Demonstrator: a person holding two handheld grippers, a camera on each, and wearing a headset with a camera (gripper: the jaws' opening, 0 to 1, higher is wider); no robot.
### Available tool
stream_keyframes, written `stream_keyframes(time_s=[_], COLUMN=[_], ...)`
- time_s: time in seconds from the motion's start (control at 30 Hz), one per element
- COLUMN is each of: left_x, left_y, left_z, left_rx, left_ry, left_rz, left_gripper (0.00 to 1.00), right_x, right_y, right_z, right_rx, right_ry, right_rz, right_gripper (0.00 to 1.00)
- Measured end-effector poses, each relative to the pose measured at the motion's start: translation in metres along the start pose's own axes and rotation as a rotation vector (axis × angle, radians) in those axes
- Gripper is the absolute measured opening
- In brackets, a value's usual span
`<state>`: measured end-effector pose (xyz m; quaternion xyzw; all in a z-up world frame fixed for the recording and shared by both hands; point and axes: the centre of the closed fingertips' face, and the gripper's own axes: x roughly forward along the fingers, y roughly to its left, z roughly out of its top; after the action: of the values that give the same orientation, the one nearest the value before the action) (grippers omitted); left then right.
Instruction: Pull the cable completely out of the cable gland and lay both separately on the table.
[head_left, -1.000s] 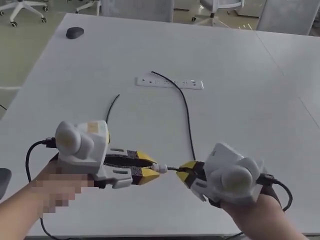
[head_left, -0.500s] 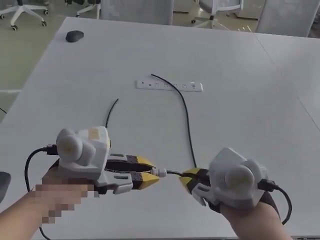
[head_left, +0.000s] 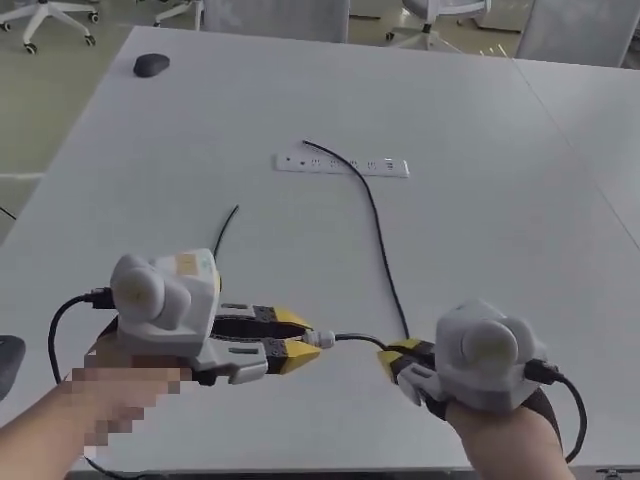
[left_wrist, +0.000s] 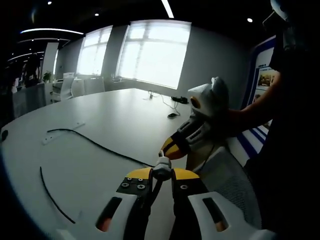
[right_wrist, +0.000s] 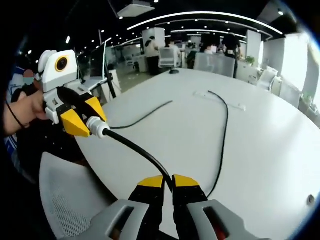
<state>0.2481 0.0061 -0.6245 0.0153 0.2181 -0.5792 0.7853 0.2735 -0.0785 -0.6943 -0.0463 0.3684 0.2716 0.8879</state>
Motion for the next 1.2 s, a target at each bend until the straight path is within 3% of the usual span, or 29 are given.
stream_keyframes(time_s=[0.13,0.3,0.4,0.57,0.67,0.77,0.9,0.97,1.0,1.03,1.13,1.2], left_x=[0.003,0.008,0.008,0.006,0.004,0.002,0.0,-0.001,-0.001,-0.001,-0.001,-0.001], left_y=[-0.003,-0.005,-0.003,-0.001,0.001,0.002,0.003,0.004,0.004,0.004,0.003,0.003], left_z=[-0.002,-0.003,-0.005,-0.004,-0.004,-0.003,-0.002,-0.002,-0.001,0.0,0.0,0.0], left_rx=[0.001,0.014,0.015,0.021,0.023,0.02,0.022,0.025,0.028,0.03,0.035,0.04], left_ry=[0.002,0.013,0.023,0.023,0.019,0.013,0.012,0.015,0.015,0.014,0.012,0.014], left_rz=[0.001,0.003,0.007,0.008,0.011,0.009,0.012,0.011,0.011,0.011,0.009,0.01], left_gripper=[0.15,0.15,0.15,0.15,0.15,0.15,0.15,0.15,0.15,0.15,0.15,0.15], right_x=[0.004,0.008,0.008,0.004,-0.002,-0.01,-0.02,-0.025,-0.027,-0.028,-0.026,-0.024], right_y=[-0.006,-0.004,-0.004,-0.001,-0.005,-0.001,0.009,0.014,0.02,0.024,0.045,0.055], right_z=[-0.011,-0.019,-0.02,-0.021,-0.018,-0.013,0.004,0.018,0.026,0.032,0.043,0.051], right_rx=[0.122,0.205,0.212,0.134,0.051,0.024,-0.115,-0.225,-0.334,-0.382,-0.438,-0.483], right_ry=[0.008,0.019,0.004,0.008,-0.001,-0.004,-0.028,-0.05,-0.048,-0.053,-0.057,-0.067], right_rz=[-0.012,-0.02,-0.021,-0.007,-0.031,-0.027,-0.02,-0.031,-0.035,-0.031,0.022,0.029], right_gripper=[0.0,0.0,0.01,0.02,0.04,0.07,0.12,0.15,0.15,0.16,0.17,0.17])
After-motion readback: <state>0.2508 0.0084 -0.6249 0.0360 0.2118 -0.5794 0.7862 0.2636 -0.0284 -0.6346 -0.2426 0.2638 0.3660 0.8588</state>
